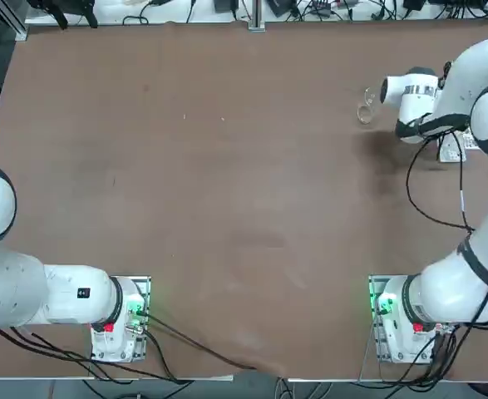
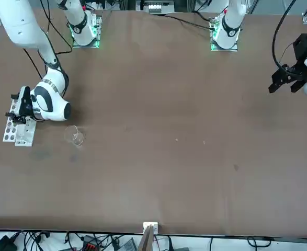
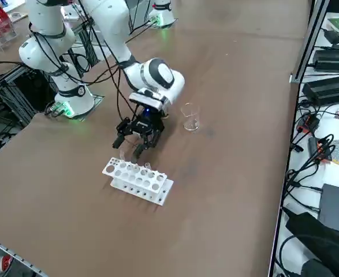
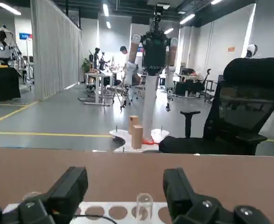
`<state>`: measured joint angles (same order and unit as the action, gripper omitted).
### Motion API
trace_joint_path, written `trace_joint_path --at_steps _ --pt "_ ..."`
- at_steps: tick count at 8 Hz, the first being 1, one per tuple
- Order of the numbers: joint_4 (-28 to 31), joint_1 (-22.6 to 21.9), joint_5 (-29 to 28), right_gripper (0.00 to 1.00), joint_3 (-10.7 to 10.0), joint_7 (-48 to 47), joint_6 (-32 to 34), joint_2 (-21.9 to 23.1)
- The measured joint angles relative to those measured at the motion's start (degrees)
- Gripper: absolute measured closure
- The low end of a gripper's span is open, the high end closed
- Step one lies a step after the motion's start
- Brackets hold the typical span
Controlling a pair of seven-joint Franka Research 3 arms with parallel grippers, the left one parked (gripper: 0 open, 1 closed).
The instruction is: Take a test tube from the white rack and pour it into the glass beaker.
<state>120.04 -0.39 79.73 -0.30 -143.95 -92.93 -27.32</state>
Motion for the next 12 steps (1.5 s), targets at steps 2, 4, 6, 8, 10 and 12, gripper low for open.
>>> trace_joint_path --at_steps 2,4,6,8,10,12 --pt "-1.3 -1.8 -5.0 0.0 0.4 6.7 0.0 4.2" --pt "-2.7 -3.0 -6.3 0.0 0.7 7.7 -1.6 5.0" --pt "-4.8 -3.0 -6.4 0.0 0.7 7.8 -6.3 4.0" --pt "-7.8 -2.8 -6.4 0.0 0.5 8.3 -8.7 1.3" --pt "-10.0 -2.1 -5.5 0.0 0.2 8.5 -9.3 -3.1" --pt "-10.8 -1.0 -3.2 0.02 -0.1 7.5 -9.5 -6.4"
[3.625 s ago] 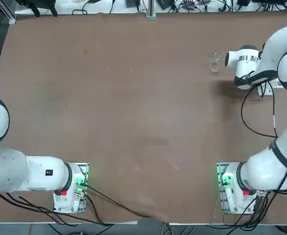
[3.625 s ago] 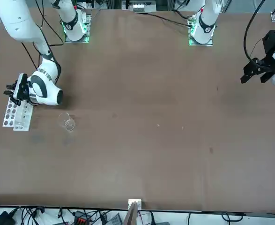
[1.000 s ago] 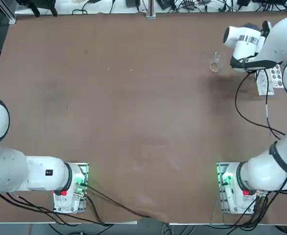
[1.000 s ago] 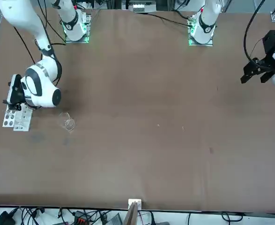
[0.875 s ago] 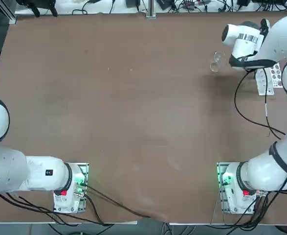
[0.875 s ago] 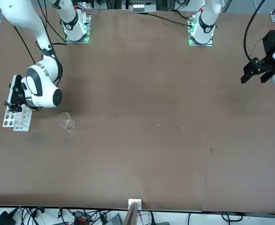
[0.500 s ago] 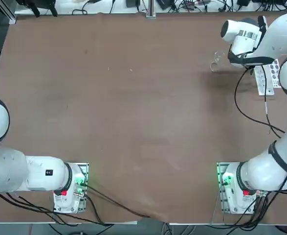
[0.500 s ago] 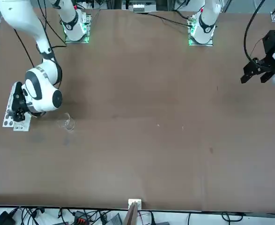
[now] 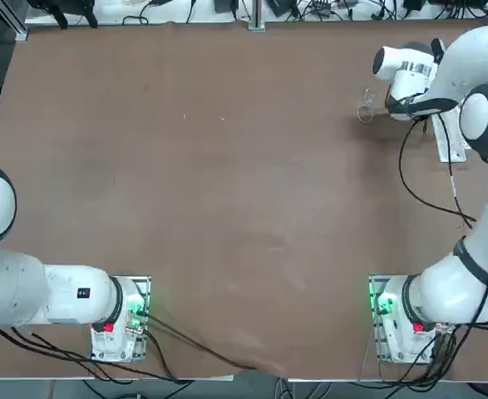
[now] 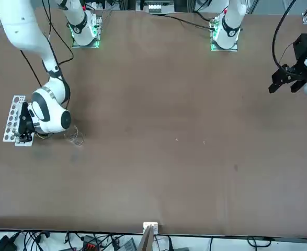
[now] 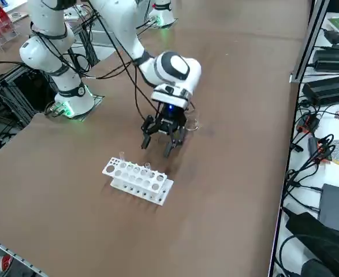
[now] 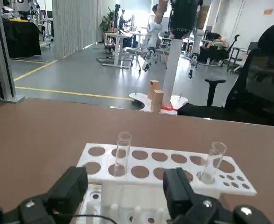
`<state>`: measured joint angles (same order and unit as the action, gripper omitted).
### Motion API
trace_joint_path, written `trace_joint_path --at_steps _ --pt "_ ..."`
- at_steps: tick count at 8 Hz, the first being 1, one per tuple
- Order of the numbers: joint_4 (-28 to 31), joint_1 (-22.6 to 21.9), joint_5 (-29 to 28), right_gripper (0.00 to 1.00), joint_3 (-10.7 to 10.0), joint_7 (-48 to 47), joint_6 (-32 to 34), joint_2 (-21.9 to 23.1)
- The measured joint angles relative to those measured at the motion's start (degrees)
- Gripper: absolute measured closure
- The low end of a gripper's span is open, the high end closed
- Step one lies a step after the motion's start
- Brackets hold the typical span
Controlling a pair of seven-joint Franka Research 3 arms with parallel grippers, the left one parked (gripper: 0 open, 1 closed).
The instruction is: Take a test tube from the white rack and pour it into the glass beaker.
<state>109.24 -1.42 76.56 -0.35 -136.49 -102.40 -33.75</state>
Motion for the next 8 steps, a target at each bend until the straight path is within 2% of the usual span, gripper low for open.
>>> trace_joint_path --at_steps 3,7,8 --pt "-0.2 2.3 4.9 0.1 -0.2 -3.2 -0.1 -1.8" --pt "-0.2 3.0 6.0 0.19 -0.2 -5.1 -0.1 -2.8" --pt "-0.2 3.1 6.0 0.31 -0.2 -5.1 -0.1 -2.8"
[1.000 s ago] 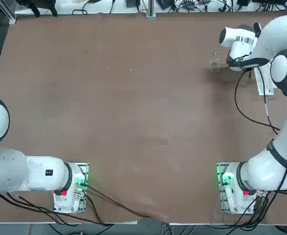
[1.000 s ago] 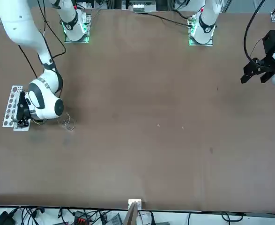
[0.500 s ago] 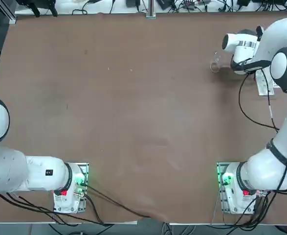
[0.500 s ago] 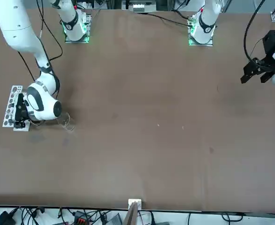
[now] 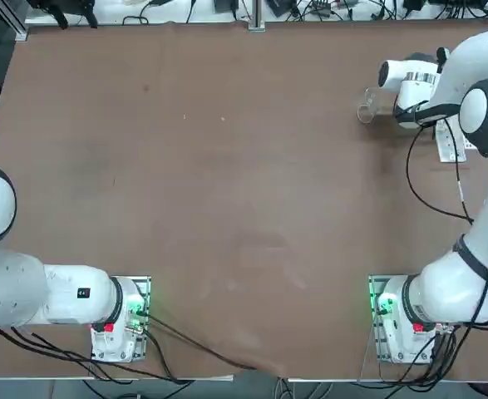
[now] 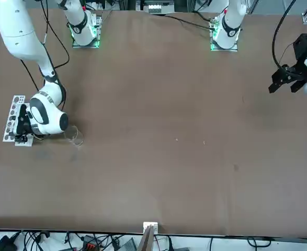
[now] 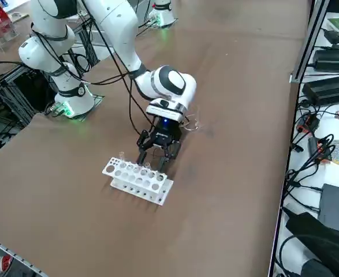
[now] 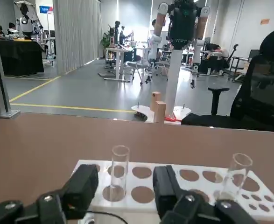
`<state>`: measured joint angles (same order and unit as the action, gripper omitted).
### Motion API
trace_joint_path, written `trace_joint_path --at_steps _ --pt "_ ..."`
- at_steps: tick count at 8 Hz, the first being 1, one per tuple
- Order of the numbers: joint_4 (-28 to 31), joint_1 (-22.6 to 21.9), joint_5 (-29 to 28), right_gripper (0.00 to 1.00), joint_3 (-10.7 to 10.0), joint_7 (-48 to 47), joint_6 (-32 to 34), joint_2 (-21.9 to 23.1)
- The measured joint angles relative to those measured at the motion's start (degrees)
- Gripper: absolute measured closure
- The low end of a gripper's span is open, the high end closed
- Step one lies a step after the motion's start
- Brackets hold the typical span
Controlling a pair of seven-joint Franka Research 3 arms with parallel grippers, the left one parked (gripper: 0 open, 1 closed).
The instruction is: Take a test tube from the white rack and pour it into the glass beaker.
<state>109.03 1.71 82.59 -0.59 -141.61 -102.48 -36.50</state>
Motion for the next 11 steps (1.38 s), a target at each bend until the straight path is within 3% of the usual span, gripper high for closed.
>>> trace_joint_path --at_steps 5,9,10,11 --pt "0.0 0.6 0.7 0.37 -0.1 -0.1 0.0 0.0" --pt "0.0 0.6 1.4 0.65 -0.1 -1.7 0.1 -0.2" --pt "0.0 0.6 2.0 0.77 -0.1 -2.2 0.1 -0.3" --pt "0.0 0.6 2.1 0.77 -0.1 -2.5 0.1 -0.3"
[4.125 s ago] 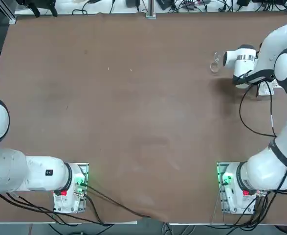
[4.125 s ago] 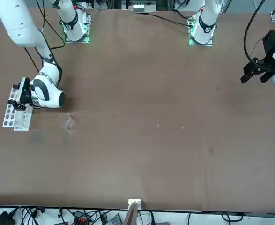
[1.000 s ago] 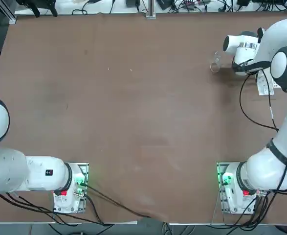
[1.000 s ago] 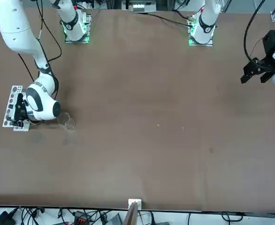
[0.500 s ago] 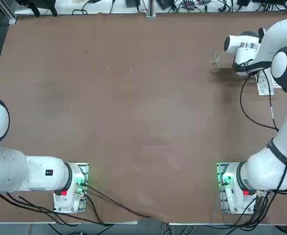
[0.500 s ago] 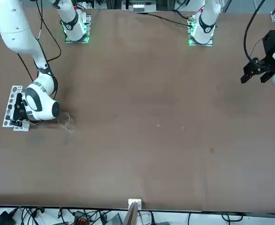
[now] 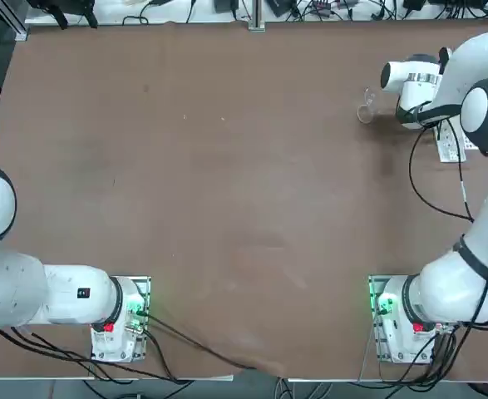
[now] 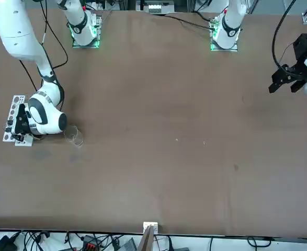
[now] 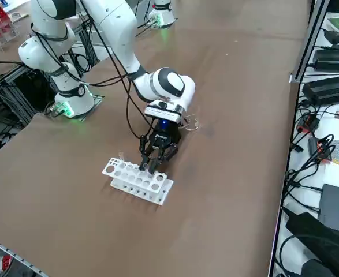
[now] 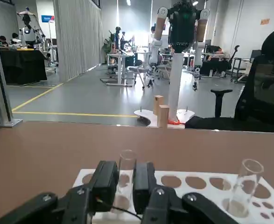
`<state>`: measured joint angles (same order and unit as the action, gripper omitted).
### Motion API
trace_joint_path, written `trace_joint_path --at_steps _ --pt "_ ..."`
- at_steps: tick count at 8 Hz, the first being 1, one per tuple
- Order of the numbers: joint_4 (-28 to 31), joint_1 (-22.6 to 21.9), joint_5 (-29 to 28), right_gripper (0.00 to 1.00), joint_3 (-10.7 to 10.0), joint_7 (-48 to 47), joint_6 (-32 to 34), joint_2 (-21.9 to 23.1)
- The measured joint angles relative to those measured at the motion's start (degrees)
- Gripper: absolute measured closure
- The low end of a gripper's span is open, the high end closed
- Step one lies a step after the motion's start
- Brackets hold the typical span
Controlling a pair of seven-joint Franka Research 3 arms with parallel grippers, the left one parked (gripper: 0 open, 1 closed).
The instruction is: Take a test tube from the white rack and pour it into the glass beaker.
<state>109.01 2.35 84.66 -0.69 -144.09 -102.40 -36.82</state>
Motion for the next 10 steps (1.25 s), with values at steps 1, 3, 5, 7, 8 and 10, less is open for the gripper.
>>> trace_joint_path --at_steps 1,3,5,7,8,10 --pt "0.0 0.0 0.1 0.76 0.0 0.0 0.0 -0.1" --pt "0.0 -0.2 0.4 0.77 0.0 -0.1 1.4 -0.1" --pt "0.0 -0.9 1.0 0.77 0.3 0.4 4.6 -0.1" --pt "-0.3 -2.0 1.1 0.77 0.4 1.9 7.8 -0.1" --pt "-0.6 -2.5 1.1 0.77 0.4 2.8 9.4 -0.1" --pt "-1.1 -2.7 1.1 0.77 0.5 5.1 10.8 0.5"
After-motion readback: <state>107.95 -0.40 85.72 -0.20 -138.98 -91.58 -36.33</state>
